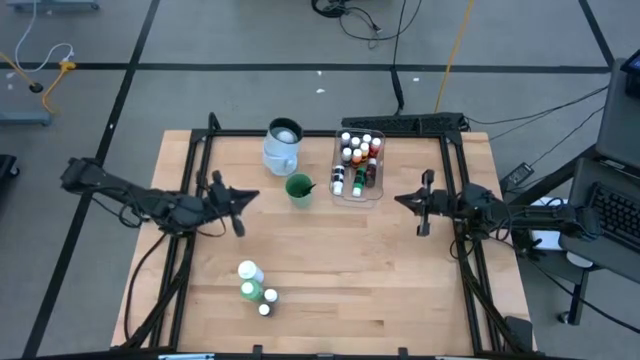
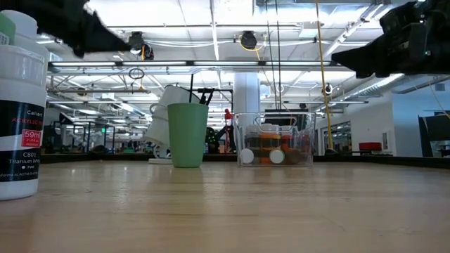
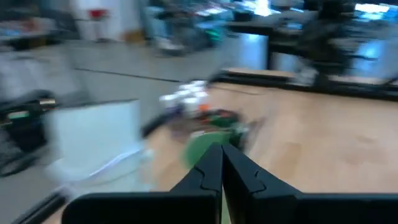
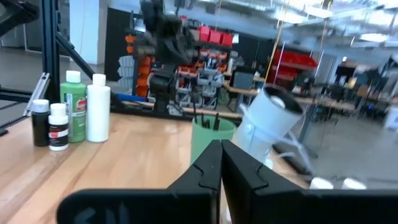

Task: Pick & Place Paint Supplies
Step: Put the black paint bottle into the transparent bin

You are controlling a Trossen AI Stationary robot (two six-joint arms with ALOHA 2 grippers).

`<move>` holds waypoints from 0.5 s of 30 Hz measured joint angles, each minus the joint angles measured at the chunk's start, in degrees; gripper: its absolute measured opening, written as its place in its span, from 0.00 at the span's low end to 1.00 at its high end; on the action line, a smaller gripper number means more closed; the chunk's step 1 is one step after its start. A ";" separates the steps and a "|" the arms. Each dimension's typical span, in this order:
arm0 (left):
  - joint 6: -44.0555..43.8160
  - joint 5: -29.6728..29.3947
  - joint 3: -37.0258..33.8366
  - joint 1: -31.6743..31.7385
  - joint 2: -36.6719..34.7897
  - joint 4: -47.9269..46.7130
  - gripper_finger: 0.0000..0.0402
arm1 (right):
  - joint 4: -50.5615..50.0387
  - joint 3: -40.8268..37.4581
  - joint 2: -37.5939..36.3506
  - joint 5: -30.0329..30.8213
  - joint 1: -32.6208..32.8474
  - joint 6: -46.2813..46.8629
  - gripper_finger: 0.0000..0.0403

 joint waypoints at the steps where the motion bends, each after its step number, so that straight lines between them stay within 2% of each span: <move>1: 0.28 -2.79 -2.35 -0.29 -0.66 2.63 0.00 | 0.36 0.00 0.02 0.04 0.00 -0.80 0.00; 4: 3.09 -4.52 -8.91 -0.32 -0.79 13.17 0.00 | 1.32 0.00 0.02 0.08 0.00 -2.52 0.00; 6: 4.29 -2.23 -11.90 -0.32 -0.44 18.30 0.00 | 2.75 0.00 0.02 0.08 -0.01 -3.38 0.00; 9: 5.89 0.64 -13.34 -0.31 -0.67 21.65 0.01 | 4.56 0.00 -0.02 0.08 -0.01 -3.63 0.00; 15: 10.83 1.22 -12.93 -0.32 -0.71 23.85 0.01 | 5.20 0.00 0.02 0.08 -0.01 -0.88 0.00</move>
